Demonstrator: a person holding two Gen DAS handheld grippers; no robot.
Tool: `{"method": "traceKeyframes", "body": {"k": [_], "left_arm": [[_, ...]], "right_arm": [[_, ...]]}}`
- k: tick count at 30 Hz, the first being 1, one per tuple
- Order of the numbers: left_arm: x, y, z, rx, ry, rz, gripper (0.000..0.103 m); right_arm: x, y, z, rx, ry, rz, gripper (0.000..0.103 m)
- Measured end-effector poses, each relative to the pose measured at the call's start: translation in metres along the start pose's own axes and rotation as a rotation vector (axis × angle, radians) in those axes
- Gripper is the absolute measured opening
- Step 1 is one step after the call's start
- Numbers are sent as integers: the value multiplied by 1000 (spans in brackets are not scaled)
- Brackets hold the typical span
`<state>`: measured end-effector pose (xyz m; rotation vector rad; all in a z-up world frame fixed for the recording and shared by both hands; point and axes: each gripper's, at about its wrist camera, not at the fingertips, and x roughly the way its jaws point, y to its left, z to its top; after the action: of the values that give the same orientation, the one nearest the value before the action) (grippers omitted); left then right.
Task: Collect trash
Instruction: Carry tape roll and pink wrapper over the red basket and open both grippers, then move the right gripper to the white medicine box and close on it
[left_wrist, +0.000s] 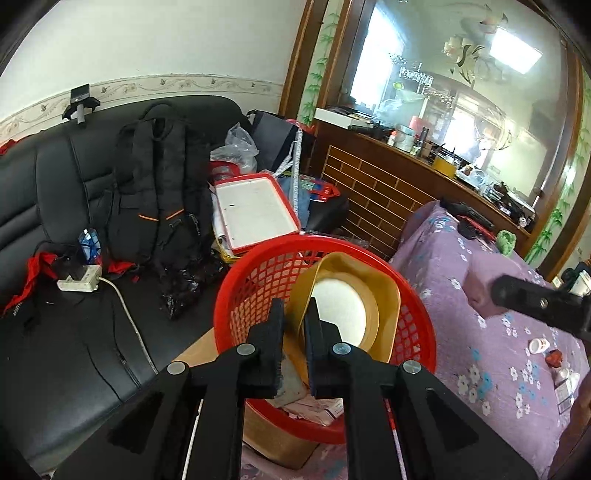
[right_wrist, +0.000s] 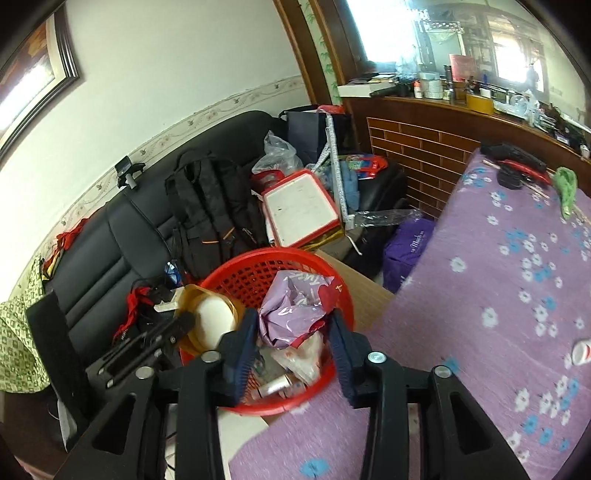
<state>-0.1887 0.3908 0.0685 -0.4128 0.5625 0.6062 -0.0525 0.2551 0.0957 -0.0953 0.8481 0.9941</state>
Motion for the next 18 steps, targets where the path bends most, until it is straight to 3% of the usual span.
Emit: {"method": "traceKeyframes", "body": {"k": [5,11,18], "left_arm": [[-4,3,1,-13,-19,-6,37],[-14,-10,-1,4,-31,-30,38],[-22,-66,-15,110,-15,-104,43]], "right_arm": [[-7,-2,0,-5,-26,-1,47],[-41,-21,-24,0,-62,-50,54],[-76,-63,-65,67,-47,-110,57]]}}
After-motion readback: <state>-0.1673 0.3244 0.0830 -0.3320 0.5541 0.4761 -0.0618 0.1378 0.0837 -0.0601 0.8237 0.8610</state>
